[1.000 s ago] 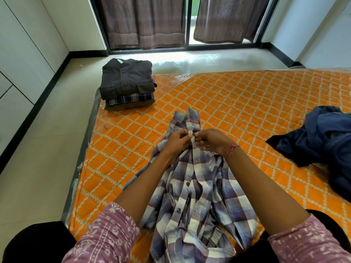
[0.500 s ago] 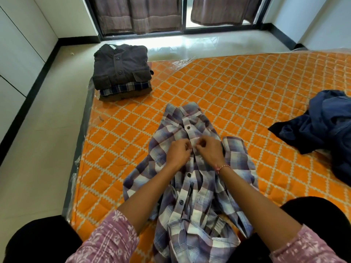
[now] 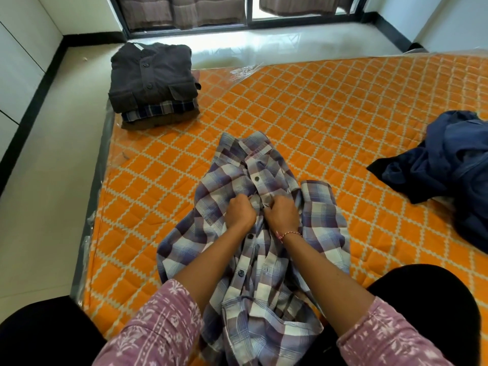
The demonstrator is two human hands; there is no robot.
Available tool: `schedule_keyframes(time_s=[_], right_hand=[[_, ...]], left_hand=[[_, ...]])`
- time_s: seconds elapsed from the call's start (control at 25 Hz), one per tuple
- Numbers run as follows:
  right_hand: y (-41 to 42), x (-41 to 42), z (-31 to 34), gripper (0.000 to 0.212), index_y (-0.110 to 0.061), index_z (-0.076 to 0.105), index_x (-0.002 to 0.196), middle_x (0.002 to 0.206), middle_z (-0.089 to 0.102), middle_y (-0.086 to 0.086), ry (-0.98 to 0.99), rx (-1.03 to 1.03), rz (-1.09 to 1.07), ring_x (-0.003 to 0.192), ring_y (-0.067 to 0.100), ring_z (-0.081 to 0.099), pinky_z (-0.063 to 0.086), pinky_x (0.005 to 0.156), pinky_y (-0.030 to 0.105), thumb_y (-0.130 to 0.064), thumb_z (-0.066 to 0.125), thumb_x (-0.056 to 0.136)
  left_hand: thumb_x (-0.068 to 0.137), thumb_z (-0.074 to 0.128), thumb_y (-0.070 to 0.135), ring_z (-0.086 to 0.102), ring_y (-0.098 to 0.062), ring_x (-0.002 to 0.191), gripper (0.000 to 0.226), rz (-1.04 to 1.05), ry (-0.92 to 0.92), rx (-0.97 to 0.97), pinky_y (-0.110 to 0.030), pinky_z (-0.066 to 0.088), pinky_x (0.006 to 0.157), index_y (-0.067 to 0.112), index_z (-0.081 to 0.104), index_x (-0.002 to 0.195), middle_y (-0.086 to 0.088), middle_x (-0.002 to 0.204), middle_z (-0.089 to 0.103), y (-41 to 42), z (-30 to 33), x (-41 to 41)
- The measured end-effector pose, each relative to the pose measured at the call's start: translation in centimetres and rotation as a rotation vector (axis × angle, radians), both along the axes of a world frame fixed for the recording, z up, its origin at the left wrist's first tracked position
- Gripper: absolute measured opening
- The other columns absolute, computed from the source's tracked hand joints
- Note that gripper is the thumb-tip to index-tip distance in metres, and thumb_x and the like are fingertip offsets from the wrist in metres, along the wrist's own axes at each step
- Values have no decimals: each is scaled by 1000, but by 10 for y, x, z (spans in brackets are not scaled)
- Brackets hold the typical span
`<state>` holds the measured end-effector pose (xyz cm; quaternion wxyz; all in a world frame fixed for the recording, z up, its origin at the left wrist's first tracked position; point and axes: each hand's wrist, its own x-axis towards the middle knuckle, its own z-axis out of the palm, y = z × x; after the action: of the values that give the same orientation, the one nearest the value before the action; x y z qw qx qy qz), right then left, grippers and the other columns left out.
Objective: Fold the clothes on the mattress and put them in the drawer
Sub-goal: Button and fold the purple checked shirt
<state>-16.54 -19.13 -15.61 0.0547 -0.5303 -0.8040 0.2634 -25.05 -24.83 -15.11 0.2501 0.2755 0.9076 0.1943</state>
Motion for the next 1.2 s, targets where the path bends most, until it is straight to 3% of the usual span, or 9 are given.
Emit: schedule_keyframes(time_s=[0.08, 0.2, 0.32, 0.4, 0.64, 0.76, 0.84, 1.0, 1.2], right_hand=[[8, 1, -1, 14, 2, 68, 79, 82, 67, 18, 81, -103, -32, 80, 31, 62, 49, 68, 36, -7, 58, 85], [22, 9, 4, 24, -3, 57, 62, 63, 52, 12, 307, -484, -103, 58, 20, 48, 44, 59, 32, 0, 59, 86], [33, 23, 18, 26, -8, 56, 66, 58, 50, 4, 570, -962, -196, 50, 11, 45, 43, 48, 21, -3, 57, 91], [41, 30, 22, 19, -8, 63, 72, 65, 51, 3, 623, -1081, -216, 56, 11, 44, 46, 51, 19, -6, 59, 90], [29, 28, 52, 24, -10, 58, 63, 58, 38, 0, 479, -820, -23, 45, 7, 31, 24, 40, 16, -5, 58, 87], [14, 22, 68, 18, -5, 56, 72, 60, 37, 3, 577, -684, 84, 48, 7, 32, 28, 43, 16, -5, 53, 90], [6, 21, 74, 25, -5, 49, 65, 56, 37, 2, 603, -510, 158, 45, 4, 33, 30, 46, 18, -3, 55, 88], [-9, 18, 79, 31, -11, 46, 58, 53, 40, -2, 469, -91, 210, 48, 6, 33, 26, 48, 17, -6, 61, 85], [-16, 16, 79, 19, 8, 63, 72, 64, 58, 18, 576, -118, 118, 57, 16, 45, 35, 56, 28, -7, 61, 85]], left_hand=[[91, 50, 6, 63, -33, 89, 14, -52, 30, -52, -37, 45, 65, 4, 63, 95, -13, 97, 66, 2, 3, 1], [90, 50, 5, 62, -33, 91, 13, -123, 56, -41, -38, 45, 66, 4, 62, 92, -13, 97, 65, 3, 6, 1], [86, 55, 3, 63, -28, 85, 12, -75, 71, 103, -33, 47, 64, 7, 66, 82, -10, 88, 67, -6, 10, 4], [83, 62, 3, 64, -22, 81, 11, 29, -14, 208, -30, 49, 64, 11, 68, 77, -6, 85, 69, -11, 15, 1], [80, 66, -3, 64, -17, 72, 16, 67, -287, 360, -31, 55, 69, 7, 68, 67, -7, 74, 67, -16, 48, -13], [81, 66, -7, 62, -15, 65, 11, 110, -504, 479, -18, 52, 57, 1, 67, 73, -8, 70, 65, -22, 69, -15], [84, 64, -6, 63, -14, 66, 12, 135, -590, 516, -14, 52, 56, 1, 66, 75, -7, 72, 64, -26, 79, -12], [87, 61, -7, 63, -14, 71, 14, 178, -630, 594, -17, 55, 65, 2, 65, 77, -8, 77, 64, -31, 87, -2], [86, 61, -8, 65, -15, 73, 11, 214, -600, 695, -16, 55, 65, 1, 66, 82, -9, 78, 65, -34, 90, 6]])
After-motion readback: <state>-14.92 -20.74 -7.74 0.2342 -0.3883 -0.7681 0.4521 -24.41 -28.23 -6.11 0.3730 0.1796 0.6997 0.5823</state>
